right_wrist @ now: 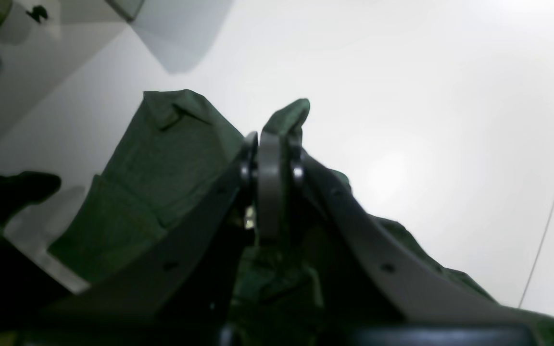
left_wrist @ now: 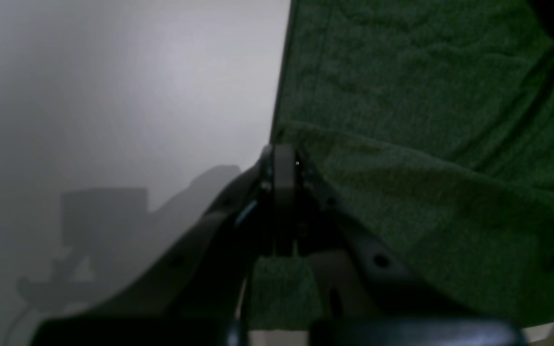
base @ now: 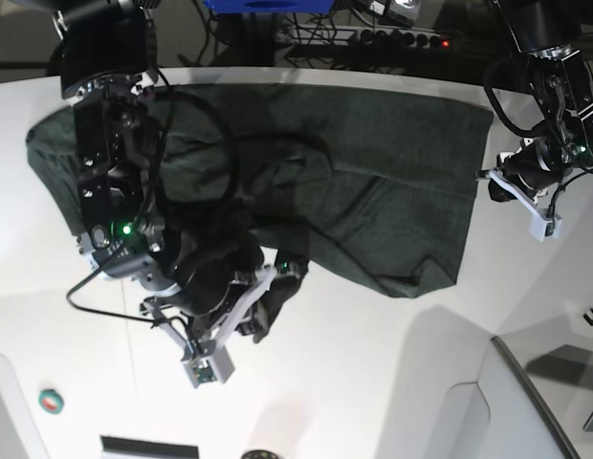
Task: Layout the t-shirt on the table in an organized manner, then fold the t-shirt properly
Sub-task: 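Lift the hem with the right gripper and fold it over the shirt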
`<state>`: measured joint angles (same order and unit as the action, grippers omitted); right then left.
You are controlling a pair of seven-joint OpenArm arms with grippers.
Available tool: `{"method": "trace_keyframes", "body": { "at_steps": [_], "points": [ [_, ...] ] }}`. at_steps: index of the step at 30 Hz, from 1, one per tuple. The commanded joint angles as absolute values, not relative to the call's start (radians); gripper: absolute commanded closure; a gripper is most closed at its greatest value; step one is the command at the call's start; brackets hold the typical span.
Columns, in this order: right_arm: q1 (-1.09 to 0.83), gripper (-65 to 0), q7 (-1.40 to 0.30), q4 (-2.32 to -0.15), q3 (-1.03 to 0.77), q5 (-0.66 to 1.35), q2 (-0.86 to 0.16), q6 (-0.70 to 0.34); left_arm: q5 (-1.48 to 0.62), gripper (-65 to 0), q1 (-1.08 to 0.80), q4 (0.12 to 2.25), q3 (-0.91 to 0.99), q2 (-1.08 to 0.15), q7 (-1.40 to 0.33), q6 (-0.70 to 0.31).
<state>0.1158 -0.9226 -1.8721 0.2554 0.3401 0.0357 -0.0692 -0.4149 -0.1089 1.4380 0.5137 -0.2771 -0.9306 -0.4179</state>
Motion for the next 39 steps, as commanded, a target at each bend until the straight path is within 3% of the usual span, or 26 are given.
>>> {"method": "trace_keyframes", "body": {
  "at_steps": [1, 26, 30, 35, 39],
  "points": [
    [0.131, 0.0, -0.872, -1.893, 0.254, 0.349, 0.039, -0.096, -0.424, 0.0, -0.101, 1.457, 0.518, -0.294, -0.917, -0.42],
    [0.294, 0.0, -0.717, -1.894, 0.245, 0.349, 0.031, -0.119, -0.42, 0.0, -0.104, 1.455, 0.518, -0.306, -0.964, -0.42],
    [0.22, 0.0, -0.719, -1.954, 0.254, 0.351, 0.031, -0.133, -0.42, 0.0, -0.102, 1.455, 0.518, -0.306, -0.964, -0.42],
    [0.048, 0.0, -0.72, -2.002, 0.251, 0.501, 0.028, -0.283, -0.42, 0.0, -0.099, 1.455, 0.518, -0.306, -0.964, -0.42],
    [-0.09, 0.0, -0.796, -1.997, 0.266, 0.572, -0.016, -0.289, -0.42, 0.0, -0.077, 1.449, 0.518, -0.306, -0.966, -0.42]
  ]
}}
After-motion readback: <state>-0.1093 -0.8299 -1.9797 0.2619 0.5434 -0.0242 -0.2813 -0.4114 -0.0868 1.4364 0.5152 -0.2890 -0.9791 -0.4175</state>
